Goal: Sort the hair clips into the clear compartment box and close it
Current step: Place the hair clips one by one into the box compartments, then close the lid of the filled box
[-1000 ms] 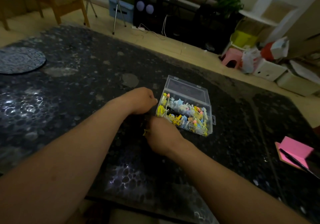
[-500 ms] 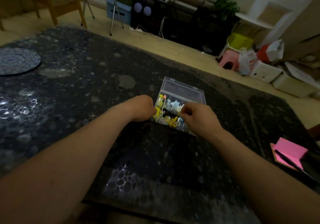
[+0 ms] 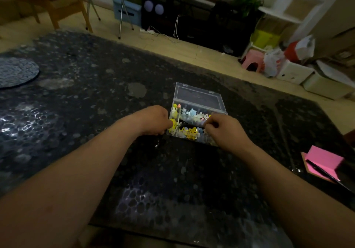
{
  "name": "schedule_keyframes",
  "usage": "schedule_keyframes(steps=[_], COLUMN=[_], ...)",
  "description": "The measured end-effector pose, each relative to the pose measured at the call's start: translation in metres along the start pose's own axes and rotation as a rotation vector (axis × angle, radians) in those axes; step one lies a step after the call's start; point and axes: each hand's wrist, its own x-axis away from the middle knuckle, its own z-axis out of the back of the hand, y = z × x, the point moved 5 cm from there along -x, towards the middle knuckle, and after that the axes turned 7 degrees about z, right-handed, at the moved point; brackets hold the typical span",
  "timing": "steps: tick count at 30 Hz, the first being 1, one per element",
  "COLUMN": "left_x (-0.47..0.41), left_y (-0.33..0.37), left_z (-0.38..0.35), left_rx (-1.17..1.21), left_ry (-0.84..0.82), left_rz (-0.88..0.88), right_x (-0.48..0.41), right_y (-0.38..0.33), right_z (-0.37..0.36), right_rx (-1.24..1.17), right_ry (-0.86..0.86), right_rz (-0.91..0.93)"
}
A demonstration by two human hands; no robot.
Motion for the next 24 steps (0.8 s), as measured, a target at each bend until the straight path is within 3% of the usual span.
schedule_keyframes(steps=[7, 11, 17, 24], left_x=[-0.003, -0.013, -0.053, -0.099], left_y=[-0.003, -0.01, -0.008, 0.022], left_z=[0.0, 0.004, 0.014, 0.019], left_rx=[-0.01, 0.21, 0.447, 0.582], left_ry=[0.014, 0.025, 0.053, 0.016], left_rz=[-0.007, -0.007, 0.114, 0.209], right_x=[0.023, 0.018, -0.02, -0.053], right_y=[0.041, 0.069, 0.114, 0.122], right_z=[0.013, 0.023, 0.008, -0.003], right_rx=[-0.122, -0.227, -0.471, -0.731], right_ry=[0.199, 0.313, 0.21, 0.179], right_rz=[-0.136, -0.263, -0.524, -0.601])
